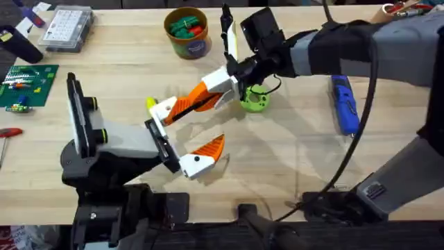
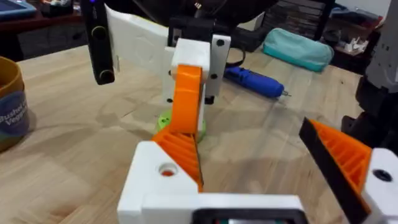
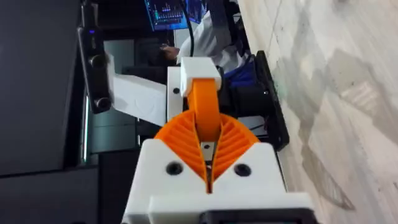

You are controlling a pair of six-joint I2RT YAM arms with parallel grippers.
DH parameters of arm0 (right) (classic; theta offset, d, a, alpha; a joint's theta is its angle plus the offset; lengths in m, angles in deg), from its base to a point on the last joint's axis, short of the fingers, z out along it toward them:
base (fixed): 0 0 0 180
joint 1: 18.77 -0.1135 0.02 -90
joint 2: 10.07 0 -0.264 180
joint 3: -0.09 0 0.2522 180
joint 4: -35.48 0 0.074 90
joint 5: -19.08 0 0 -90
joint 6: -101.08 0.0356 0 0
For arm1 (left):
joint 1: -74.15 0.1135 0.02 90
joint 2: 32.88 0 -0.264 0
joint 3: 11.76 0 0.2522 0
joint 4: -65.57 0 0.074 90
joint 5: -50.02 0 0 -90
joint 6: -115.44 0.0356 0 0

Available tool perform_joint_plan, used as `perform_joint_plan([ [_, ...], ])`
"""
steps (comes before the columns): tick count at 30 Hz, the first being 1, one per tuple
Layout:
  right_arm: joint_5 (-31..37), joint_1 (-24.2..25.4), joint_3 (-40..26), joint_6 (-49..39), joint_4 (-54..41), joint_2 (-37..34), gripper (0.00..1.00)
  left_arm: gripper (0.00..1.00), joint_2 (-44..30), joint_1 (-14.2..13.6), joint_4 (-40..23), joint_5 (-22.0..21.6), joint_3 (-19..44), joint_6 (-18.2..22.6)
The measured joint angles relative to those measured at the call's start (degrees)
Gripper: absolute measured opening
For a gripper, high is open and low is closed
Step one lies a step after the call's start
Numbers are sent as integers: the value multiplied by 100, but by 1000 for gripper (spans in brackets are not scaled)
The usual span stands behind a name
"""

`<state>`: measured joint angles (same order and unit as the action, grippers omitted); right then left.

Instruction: Pick up the gripper from the table and insert it into the empty holder that is missing its gripper. Then pick up a screw, insert it into the mounting hole, and use the screwdriver to tighten it. Finally, clean up the table by picking up the vegetable and placing it into the bucket.

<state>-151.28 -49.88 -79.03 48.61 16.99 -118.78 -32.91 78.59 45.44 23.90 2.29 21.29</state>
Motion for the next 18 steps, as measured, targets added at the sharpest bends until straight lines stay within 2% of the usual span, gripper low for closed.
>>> perform_joint_plan([
  [18,16,7,7,-25,48,0,6,988,1,0,0,-4,0,0],
])
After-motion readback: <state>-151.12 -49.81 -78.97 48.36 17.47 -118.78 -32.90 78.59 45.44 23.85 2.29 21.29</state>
